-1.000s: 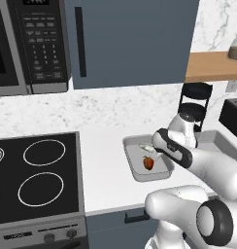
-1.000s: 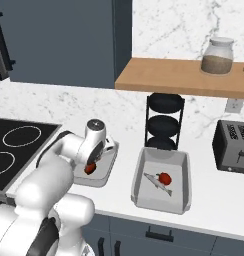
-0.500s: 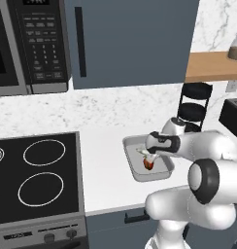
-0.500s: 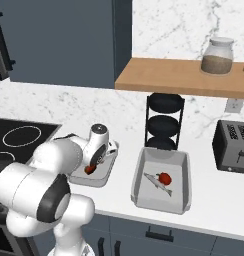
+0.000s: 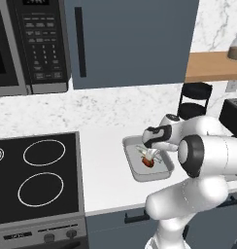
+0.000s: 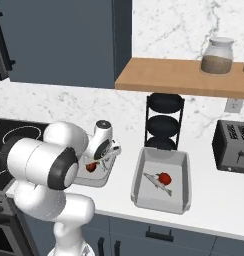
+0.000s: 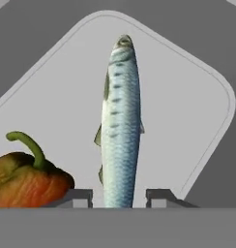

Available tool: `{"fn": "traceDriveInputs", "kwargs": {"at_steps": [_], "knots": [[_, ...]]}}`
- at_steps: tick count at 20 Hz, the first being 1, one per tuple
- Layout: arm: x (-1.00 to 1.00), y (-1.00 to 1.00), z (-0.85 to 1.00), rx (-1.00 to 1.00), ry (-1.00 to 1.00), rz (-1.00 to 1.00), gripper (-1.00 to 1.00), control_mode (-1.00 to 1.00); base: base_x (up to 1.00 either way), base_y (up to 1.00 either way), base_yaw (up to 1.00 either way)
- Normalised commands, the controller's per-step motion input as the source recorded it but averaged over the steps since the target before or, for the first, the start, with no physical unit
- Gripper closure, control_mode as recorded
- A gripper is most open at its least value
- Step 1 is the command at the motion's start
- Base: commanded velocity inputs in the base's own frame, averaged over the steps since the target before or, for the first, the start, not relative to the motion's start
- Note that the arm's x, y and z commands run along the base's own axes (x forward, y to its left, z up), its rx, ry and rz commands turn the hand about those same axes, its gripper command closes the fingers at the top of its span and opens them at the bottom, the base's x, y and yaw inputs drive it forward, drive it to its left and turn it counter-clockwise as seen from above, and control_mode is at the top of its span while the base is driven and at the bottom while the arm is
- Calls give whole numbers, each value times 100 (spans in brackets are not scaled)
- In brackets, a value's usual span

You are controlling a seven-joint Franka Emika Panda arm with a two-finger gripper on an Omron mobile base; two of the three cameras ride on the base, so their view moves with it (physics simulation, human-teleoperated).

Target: Place one bell pepper and one fish in each tupperware on the nearby counter, to pack two identical lunches.

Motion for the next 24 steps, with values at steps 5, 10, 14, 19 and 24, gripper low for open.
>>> {"fn": "traceDriveInputs", "kwargs": {"at_steps": [5,10,14,19,24], "knots": [[-57,17,13,-3,-5,-1,-100,-100,0,0,0],[-98,3,43,0,-23,-3,-100,-100,0,0,0],[-99,1,84,0,-38,-3,-100,-100,0,0,0],[-80,15,100,-9,-41,-1,-100,-100,0,0,0],[-57,26,100,-16,-47,0,-100,-100,0,0,0]]}}
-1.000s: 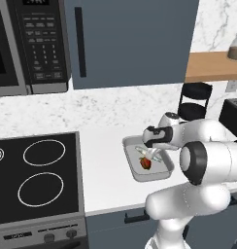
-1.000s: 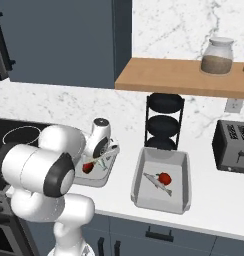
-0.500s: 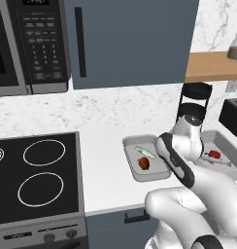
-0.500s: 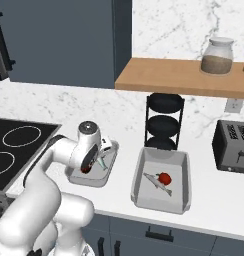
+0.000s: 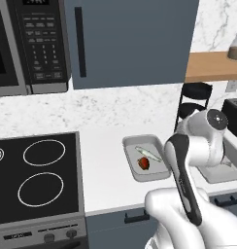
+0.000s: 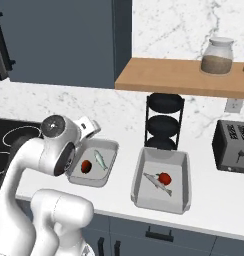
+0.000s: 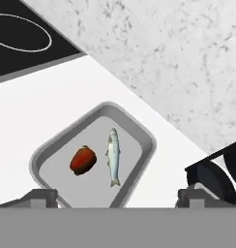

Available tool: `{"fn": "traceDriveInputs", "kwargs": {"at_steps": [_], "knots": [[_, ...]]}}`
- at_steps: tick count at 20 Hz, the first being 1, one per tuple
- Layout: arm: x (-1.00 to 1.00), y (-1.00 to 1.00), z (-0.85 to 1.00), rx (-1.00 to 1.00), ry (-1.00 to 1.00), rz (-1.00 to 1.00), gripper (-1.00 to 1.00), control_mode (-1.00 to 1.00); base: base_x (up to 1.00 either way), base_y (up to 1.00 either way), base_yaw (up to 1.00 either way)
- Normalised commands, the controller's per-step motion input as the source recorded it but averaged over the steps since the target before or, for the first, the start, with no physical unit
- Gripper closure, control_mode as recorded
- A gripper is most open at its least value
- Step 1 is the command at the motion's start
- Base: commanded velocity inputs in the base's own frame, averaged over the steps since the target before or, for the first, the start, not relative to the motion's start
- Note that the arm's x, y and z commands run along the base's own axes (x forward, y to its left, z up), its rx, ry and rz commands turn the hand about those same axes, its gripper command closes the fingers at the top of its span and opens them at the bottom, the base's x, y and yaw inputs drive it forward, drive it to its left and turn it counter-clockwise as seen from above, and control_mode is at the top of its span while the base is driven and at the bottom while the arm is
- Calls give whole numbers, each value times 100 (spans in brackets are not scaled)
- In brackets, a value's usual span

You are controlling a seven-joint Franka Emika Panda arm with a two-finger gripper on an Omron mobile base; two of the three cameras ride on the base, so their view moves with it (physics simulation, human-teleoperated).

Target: Place one bell pepper and one fish in each tupperware on the nearby counter, to pack two identical lunches.

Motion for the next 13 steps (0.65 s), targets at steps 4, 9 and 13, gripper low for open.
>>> {"fn": "traceDriveInputs", "kwargs": {"at_steps": [4,9,13], "knots": [[-91,32,68,-16,-33,0,-100,-100,0,0,0],[-100,59,-52,-31,-25,0,-100,-100,0,0,0],[-91,84,-100,-43,-27,0,-100,-100,0,0,0]]}}
